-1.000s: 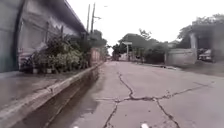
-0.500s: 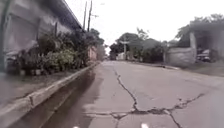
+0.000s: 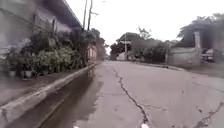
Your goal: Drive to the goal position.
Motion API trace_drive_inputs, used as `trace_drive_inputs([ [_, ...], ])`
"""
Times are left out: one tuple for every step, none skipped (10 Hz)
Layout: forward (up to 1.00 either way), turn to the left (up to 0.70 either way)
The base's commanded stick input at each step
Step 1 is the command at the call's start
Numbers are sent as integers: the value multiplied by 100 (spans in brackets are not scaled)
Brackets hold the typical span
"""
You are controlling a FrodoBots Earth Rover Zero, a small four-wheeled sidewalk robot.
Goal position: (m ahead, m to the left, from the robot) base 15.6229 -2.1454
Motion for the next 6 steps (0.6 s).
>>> trace_drive_inputs([
  [85,17],
  [85,7],
  [85,0],
  [85,0],
  [85,0],
  [85,0],
])
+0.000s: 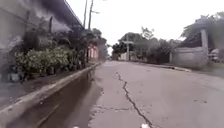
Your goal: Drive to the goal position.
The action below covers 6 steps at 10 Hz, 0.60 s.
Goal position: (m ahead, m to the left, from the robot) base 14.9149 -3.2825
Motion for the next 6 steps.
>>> trace_drive_inputs([
  [85,0],
  [85,0],
  [85,0],
  [85,0],
  [85,0],
  [85,0],
])
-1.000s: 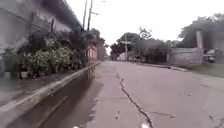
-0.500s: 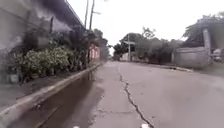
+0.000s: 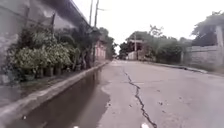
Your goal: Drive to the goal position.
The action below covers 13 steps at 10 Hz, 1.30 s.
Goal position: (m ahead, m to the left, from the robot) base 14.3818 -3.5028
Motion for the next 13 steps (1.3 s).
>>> trace_drive_inputs([
  [85,0],
  [85,0],
  [85,0],
  [85,-3],
  [85,-22],
  [85,-6],
  [85,0],
  [85,0],
  [85,0],
  [85,0],
  [85,0],
  [85,0],
  [85,0],
])
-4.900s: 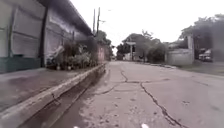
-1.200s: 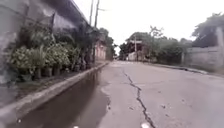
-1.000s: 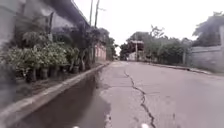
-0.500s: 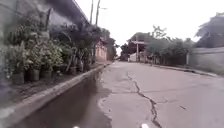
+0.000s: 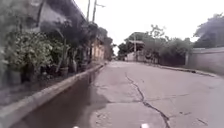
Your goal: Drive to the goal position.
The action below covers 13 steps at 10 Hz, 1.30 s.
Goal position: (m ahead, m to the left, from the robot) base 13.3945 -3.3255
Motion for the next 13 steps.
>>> trace_drive_inputs([
  [85,0],
  [85,0],
  [85,0],
  [85,0],
  [85,0],
  [85,0],
  [85,0],
  [85,0],
  [85,0],
  [85,0],
  [85,0],
  [85,0],
  [85,0],
])
